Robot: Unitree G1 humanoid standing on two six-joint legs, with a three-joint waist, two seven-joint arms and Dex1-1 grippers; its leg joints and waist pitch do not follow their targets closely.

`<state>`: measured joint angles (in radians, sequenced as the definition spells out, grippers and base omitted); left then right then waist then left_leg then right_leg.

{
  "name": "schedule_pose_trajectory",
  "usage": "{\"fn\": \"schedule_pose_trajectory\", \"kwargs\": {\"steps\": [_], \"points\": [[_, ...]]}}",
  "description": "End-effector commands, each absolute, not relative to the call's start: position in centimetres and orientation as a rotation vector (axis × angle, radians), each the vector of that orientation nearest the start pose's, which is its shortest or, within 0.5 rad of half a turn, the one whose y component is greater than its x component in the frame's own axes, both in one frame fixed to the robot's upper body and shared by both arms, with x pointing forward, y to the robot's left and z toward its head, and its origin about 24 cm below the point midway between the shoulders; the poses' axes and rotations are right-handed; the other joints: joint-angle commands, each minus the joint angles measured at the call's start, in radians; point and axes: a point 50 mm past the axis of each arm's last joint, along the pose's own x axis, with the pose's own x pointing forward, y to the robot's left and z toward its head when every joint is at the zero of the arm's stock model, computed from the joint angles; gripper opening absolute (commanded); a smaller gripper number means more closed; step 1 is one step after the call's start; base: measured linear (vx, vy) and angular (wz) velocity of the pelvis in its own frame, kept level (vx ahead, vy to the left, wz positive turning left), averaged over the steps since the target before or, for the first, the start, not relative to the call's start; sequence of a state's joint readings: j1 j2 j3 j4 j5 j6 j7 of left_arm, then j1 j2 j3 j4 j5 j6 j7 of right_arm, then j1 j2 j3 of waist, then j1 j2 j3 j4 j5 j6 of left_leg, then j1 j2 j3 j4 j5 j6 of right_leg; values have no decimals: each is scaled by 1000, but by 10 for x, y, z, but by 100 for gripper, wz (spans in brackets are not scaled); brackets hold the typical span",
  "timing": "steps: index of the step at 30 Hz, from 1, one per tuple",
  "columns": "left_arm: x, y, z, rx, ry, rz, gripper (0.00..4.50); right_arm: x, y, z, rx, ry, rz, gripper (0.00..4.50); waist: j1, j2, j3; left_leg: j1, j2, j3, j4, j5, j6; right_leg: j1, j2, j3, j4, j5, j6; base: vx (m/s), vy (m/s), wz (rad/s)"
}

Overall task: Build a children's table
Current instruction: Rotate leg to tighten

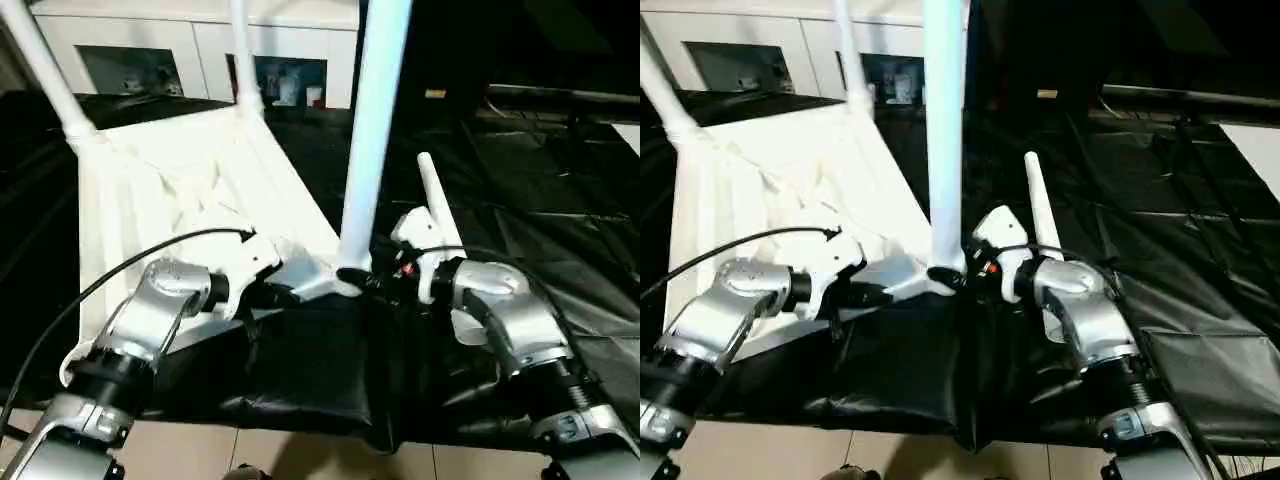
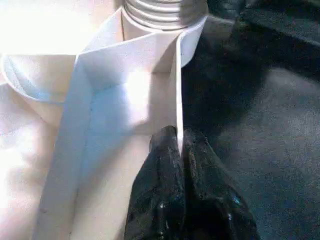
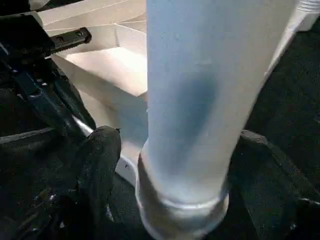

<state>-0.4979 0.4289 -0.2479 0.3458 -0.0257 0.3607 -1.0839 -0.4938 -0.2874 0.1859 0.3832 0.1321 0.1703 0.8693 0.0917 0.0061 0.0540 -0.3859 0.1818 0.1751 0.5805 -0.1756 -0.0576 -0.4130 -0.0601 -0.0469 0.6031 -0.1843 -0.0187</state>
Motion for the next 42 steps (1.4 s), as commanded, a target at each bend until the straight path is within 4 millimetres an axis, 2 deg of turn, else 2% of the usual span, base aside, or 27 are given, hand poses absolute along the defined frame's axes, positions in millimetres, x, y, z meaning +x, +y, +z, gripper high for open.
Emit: {"fn": "schedule_pose_trajectory", "kwargs": {"steps": [1,5,7,8,9,12,18,31,34,36,37,38,40,41,42], "points": [[308,127,88,302,297,-1258,0,314,-111,63,-207,215,1051,353,-4,5,-69,23,47,-10,-60,-144,31,59,-76,45,-53,-45,-230,0,0,0],[309,126,88,291,285,-1245,0,315,-109,57,-231,222,1038,353,-3,3,-70,20,45,-10,-57,-134,40,61,-76,44,-50,-30,-234,0,0,0],[309,126,87,294,285,-1242,0,315,-109,56,-242,225,1036,320,-4,3,-68,20,46,-10,-57,-151,38,60,-76,44,-52,-58,-230,0,0,0],[310,126,87,296,285,-1240,0,316,-109,54,-254,228,1032,320,-5,0,-68,21,46,-11,-58,-160,35,59,-76,44,-53,-80,-225,0,0,0],[310,126,87,297,285,-1240,0,316,-109,54,-257,229,1031,320,-4,2,-67,21,46,-11,-58,-165,31,58,-76,44,-54,-96,-223,0,0,0],[310,127,87,297,288,-1237,0,317,-110,54,-244,232,1023,292,-5,2,-68,22,46,-11,-57,-169,29,58,-76,45,-54,-104,-221,0,0,0],[310,130,87,301,290,-1232,0,318,-111,52,-244,236,1017,247,-4,0,-72,19,44,-10,-52,-133,46,61,-75,44,-48,-50,-229,0,0,0],[311,133,85,305,303,-1223,0,313,-112,38,-218,282,1020,235,-4,0,-73,19,43,-10,-49,-130,54,62,-74,43,-45,-46,-236,0,0,0],[315,132,82,275,313,-1174,0,318,-116,28,-119,332,884,235,-5,0,-72,19,44,-10,-49,-130,53,61,-75,44,-45,-52,-237,0,0,0],[319,128,80,247,321,-1123,0,322,-118,19,-58,381,763,233,-9,-3,-69,20,44,-11,-53,-155,38,61,-77,43,-51,-99,-234,0,0,0],[320,127,79,240,324,-1108,0,323,-118,17,-43,395,734,233,-12,0,-65,24,44,-10,-56,-189,23,56,-77,43,-57,-155,-229,0,0,0],[324,123,77,235,335,-1068,0,325,-118,13,-26,417,666,233,-15,-3,-62,27,43,-12,-59,-227,8,57,-78,41,-64,-224,-215,0,0,0],[328,118,75,230,348,-1025,0,328,-118,8,-10,440,596,213,-22,-2,-53,32,42,-14,-65,-288,-13,51,-79,43,-74,-331,-188,0,0,0],[331,114,74,227,361,-987,0,329,-116,5,-10,454,544,212,-25,-3,-52,41,41,-16,-65,-329,-26,47,-81,42,-82,-407,-169,0,0,0],[331,114,74,227,361,-987,0,329,-116,5,-10,454,544,212,-26,-4,-54,40,42,-18,-66,-331,-29,48,-82,43,-83,-415,-163,0,0,0]]}}
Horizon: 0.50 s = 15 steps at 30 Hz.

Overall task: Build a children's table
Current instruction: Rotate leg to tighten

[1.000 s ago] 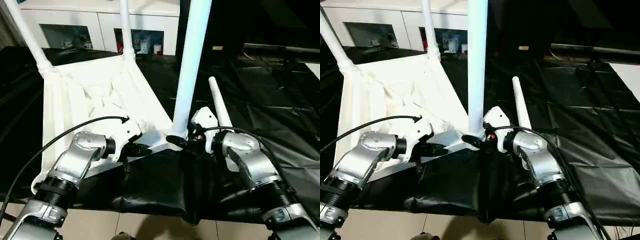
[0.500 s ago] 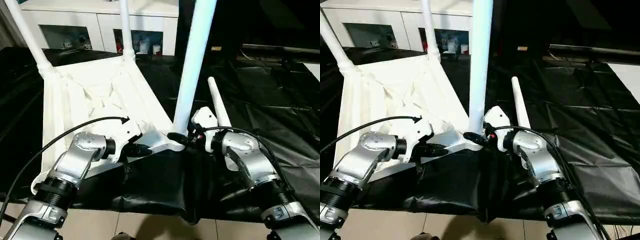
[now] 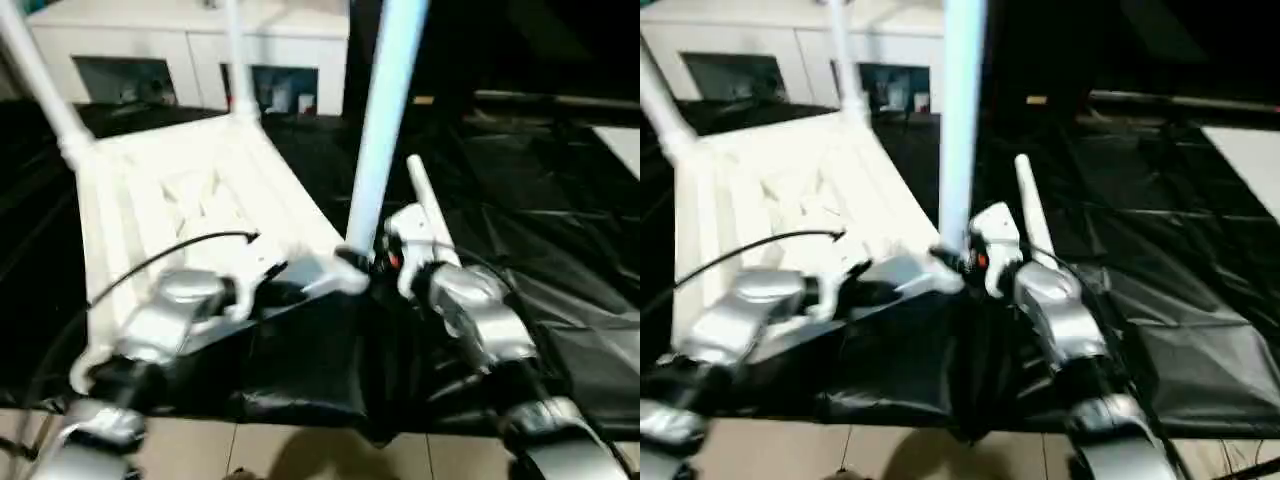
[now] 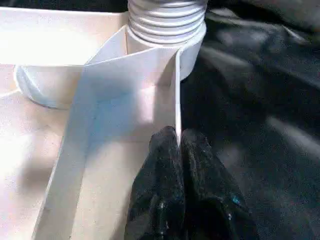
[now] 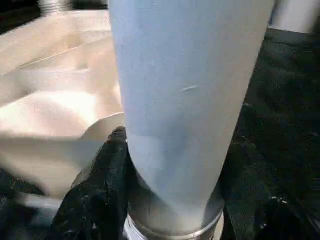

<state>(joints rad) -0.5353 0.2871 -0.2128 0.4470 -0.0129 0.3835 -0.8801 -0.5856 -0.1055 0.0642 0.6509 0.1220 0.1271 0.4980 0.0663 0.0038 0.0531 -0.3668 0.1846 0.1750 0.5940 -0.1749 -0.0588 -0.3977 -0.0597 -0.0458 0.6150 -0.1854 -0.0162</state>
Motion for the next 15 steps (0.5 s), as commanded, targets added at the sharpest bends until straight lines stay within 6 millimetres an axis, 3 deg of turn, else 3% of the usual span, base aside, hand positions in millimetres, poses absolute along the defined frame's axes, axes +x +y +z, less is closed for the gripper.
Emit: {"fn": "schedule_pose_trajectory", "kwargs": {"steps": [1,3,5,6,12,15], "points": [[334,109,72,221,371,-947,0,331,-114,3,-20,464,504,209,-3,-2,-56,16,38,-18,-79,-313,-27,36,-82,43,-95,-398,-159,0,0,0],[344,95,69,217,409,-831,0,336,-105,0,-31,490,391,209,-7,-2,-55,23,35,-14,-76,-311,-28,26,-79,45,-98,-388,-162,0,0,0],[348,86,67,212,428,-786,0,338,-99,-1,-23,501,340,208,-3,-4,-57,25,35,-15,-75,-308,-30,26,-78,44,-99,-382,-162,0,0,0],[352,73,66,222,438,-740,0,341,-90,0,-10,510,297,208,-4,-4,-59,20,33,-15,-75,-295,-25,31,-78,44,-96,-363,-158,0,0,0],[356,62,66,240,433,-698,0,344,-83,2,-4,513,253,201,-3,-7,-63,10,34,-17,-78,-273,-8,39,-77,41,-89,-275,-158,0,0,0],[356,61,65,251,439,-691,0,347,-80,5,41,512,226,200,-3,-6,-63,13,35,-17,-78,-293,-8,37,-80,41,-90,-291,-162,0,0,0]]}}
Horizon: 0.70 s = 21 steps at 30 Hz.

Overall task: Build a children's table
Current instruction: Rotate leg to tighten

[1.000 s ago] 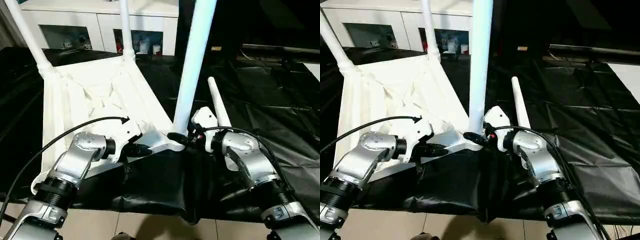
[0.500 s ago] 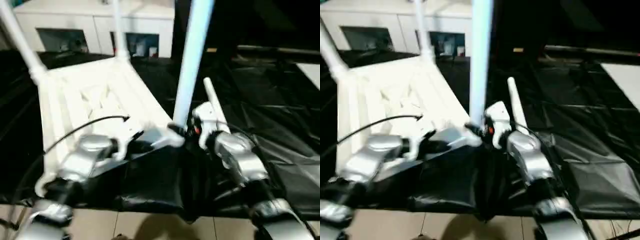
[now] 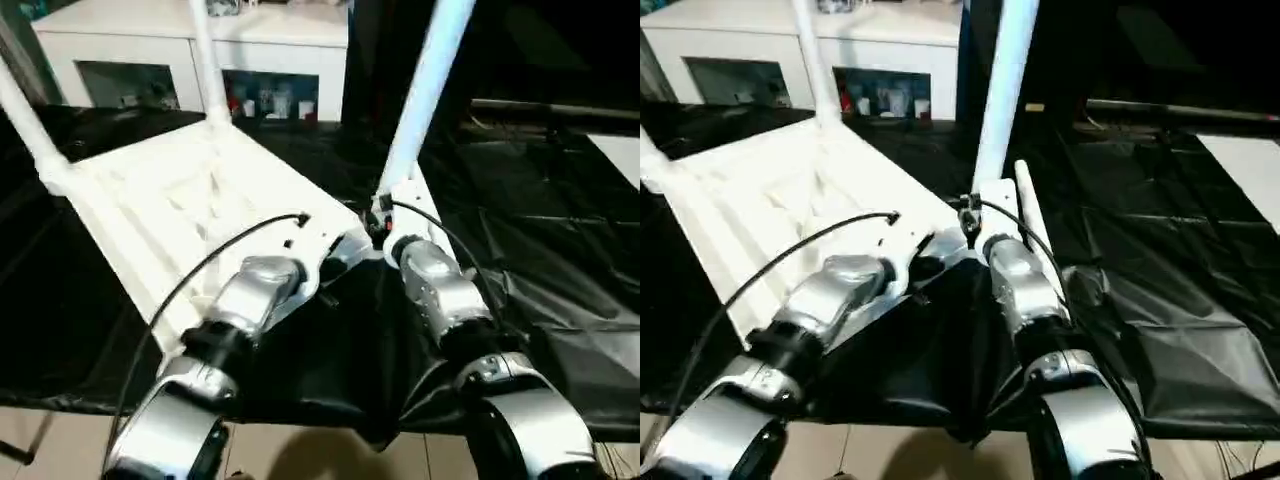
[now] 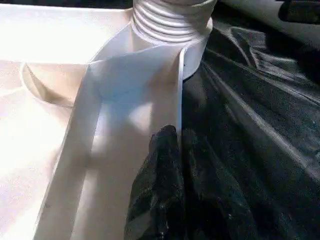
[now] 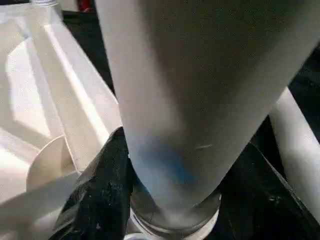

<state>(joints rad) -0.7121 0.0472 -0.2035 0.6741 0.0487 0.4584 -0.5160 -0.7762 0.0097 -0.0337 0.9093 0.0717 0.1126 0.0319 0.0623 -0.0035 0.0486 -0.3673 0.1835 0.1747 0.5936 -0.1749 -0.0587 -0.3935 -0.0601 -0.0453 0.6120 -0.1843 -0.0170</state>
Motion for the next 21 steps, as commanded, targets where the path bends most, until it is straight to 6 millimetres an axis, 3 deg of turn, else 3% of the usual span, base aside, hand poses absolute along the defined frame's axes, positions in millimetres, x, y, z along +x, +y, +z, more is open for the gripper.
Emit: {"fn": "schedule_pose_trajectory", "kwargs": {"steps": [1,9,12,14,16,17,19,20,21], "points": [[356,61,65,249,441,-694,0,348,-79,5,50,511,225,199,0,1,-57,15,36,-17,-79,-305,-8,31,-79,39,-90,-308,-159,0,0,0],[358,64,65,260,443,-699,0,351,-77,7,71,503,214,199,-4,4,-53,18,36,-20,-82,-363,-18,22,-79,39,-99,-391,-138,0,0,0],[356,66,66,281,439,-751,0,353,-76,11,36,501,285,199,-6,3,-52,14,36,-23,-84,-374,-19,24,-82,38,-102,-418,-129,0,0,0],[349,73,64,318,468,-857,0,352,-79,11,-11,541,414,199,-4,3,-54,13,38,-24,-85,-361,-14,25,-82,39,-99,-389,-136,0,0,0],[345,77,63,339,475,-904,0,351,-81,11,-24,564,478,199,-7,3,-55,0,40,-24,-87,-324,-2,36,-83,40,-88,-326,-155,0,0,0],[340,84,62,361,489,-957,0,350,-87,12,-25,583,559,199,-9,-2,-57,0,41,-23,-85,-303,3,38,-83,40,-86,-298,-166,0,0,0],[337,90,62,377,494,-991,0,349,-93,13,-42,590,609,199,-9,-1,-59,2,43,-19,-82,-273,17,40,-82,43,-81,-243,-189,0,0,0],[331,102,63,389,516,-1047,0,346,-106,14,-70,620,711,199,-8,-7,-60,4,43,-17,-80,-250,23,43,-81,41,-80,-213,-202,0,0,0],[329,107,65,400,507,-1076,0,344,-112,15,-72,637,756,199,-9,-6,-62,3,44,-16,-79,-232,29,44,-82,42,-75,-190,-210,0,0,0]]}}
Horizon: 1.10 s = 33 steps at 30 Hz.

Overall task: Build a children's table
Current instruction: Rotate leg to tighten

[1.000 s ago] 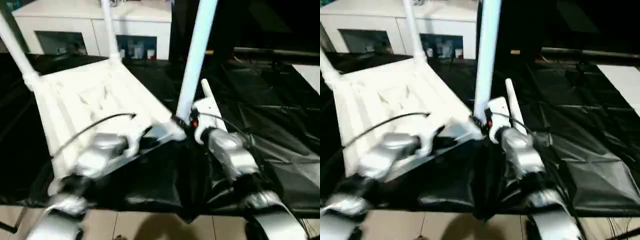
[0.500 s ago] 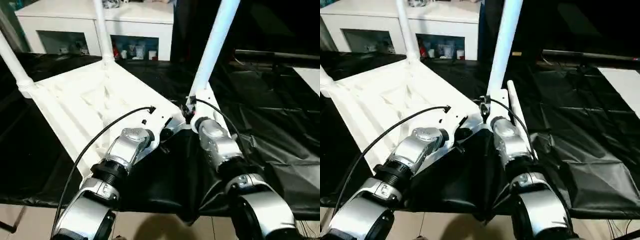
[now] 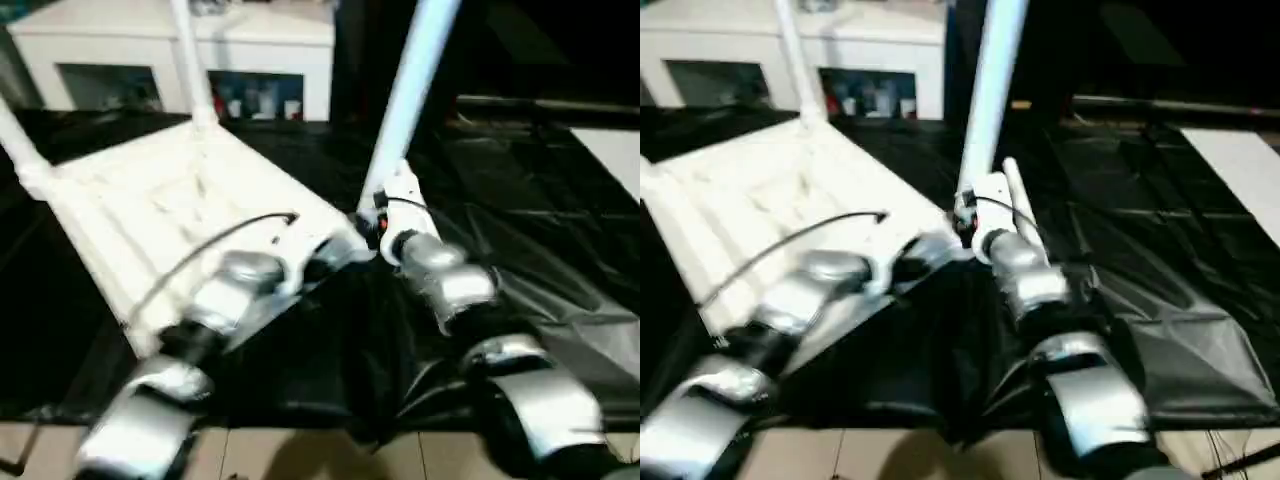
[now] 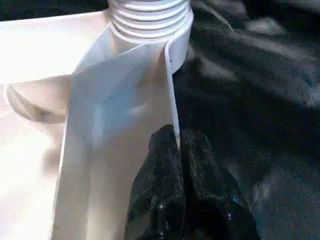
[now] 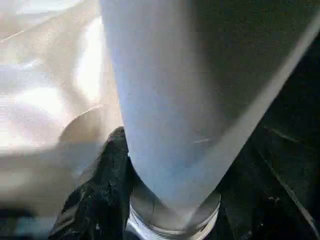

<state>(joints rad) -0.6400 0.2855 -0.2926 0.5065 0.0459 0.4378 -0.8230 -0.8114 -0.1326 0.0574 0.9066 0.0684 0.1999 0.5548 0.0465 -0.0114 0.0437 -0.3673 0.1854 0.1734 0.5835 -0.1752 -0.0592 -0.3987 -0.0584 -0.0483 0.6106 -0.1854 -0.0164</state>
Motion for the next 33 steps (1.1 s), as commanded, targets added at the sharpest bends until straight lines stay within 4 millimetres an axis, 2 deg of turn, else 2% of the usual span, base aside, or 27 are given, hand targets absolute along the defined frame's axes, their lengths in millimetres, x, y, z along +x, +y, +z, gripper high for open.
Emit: {"fn": "schedule_pose_trajectory", "kwargs": {"steps": [1,3,5,6,8,14,21,23,25,26,27,28,29,31,33], "points": [[327,113,66,396,512,-1099,0,341,-118,15,-76,655,804,199,11,7,-56,8,44,-12,-67,-228,37,45,-83,45,-74,-167,-224,0,0,0],[323,122,70,397,501,-1154,0,337,-129,15,-93,677,871,199,14,5,-54,9,46,-12,-69,-230,37,45,-80,43,-72,-162,-235,0,0,0],[317,132,74,393,509,-1209,0,333,-138,15,-112,700,927,198,20,8,-53,14,51,-12,-74,-257,16,43,-80,42,-72,-190,-235,0,0,0],[315,137,77,399,504,-1241,0,331,-143,15,-124,711,955,198,18,3,-52,13,51,-10,-75,-260,13,42,-78,42,-73,-195,-234,0,0,0],[311,144,81,390,503,-1273,0,329,-148,15,-142,727,993,198,21,4,-51,15,52,-11,-76,-279,0,41,-81,42,-71,-216,-233,0,0,0],[307,159,86,400,528,-1300,0,324,-151,19,-180,748,1088,198,25,4,-46,21,51,-14,-80,-330,-19,33,-83,46,-84,-332,-196,0,0,0],[308,159,87,413,528,-1302,0,321,-146,16,-211,751,1125,198,35,3,-49,20,51,-12,-80,-292,-20,34,-81,46,-77,-264,-206,0,0,0],[311,157,86,411,523,-1277,0,323,-144,14,-200,737,1077,198,34,3,-47,19,49,-12,-80,-302,-23,34,-82,47,-79,-286,-202,0,0,0],[317,152,82,390,507,-1213,0,328,-141,7,-171,717,911,198,31,3,-44,20,48,-12,-81,-324,-32,30,-83,48,-84,-331,-190,0,0,0],[319,151,81,382,505,-1194,0,328,-141,5,-163,718,875,198,31,3,-43,25,46,-17,-82,-353,-44,28,-85,46,-90,-395,-174,0,0,0],[321,150,80,369,505,-1166,0,329,-140,2,-153,717,824,198,29,2,-43,25,47,-18,-83,-363,-48,28,-86,46,-92,-417,-166,0,0,0],[325,145,77,353,506,-1120,0,331,-139,-3,-121,715,722,198,24,2,-39,27,46,-21,-85,-396,-60,23,-87,46,-98,-473,-146,0,0,0],[325,145,77,353,506,-1120,0,331,-139,-3,-121,715,722,198,24,2,-39,27,46,-21,-85,-396,-60,23,-87,46,-98,-473,-146,0,0,0],[330,136,72,320,512,-1056,0,333,-134,-8,-80,711,607,198,10,2,-35,31,44,-29,-88,-468,-71,18,-88,39,-109,-572,-111,0,0,0],[331,129,70,305,519,-1028,0,334,-131,-10,-57,709,552,198,3,1,-34,41,41,-34,-84,-512,-70,10,-90,34,-122,-639,-88,0,0,0]]}}
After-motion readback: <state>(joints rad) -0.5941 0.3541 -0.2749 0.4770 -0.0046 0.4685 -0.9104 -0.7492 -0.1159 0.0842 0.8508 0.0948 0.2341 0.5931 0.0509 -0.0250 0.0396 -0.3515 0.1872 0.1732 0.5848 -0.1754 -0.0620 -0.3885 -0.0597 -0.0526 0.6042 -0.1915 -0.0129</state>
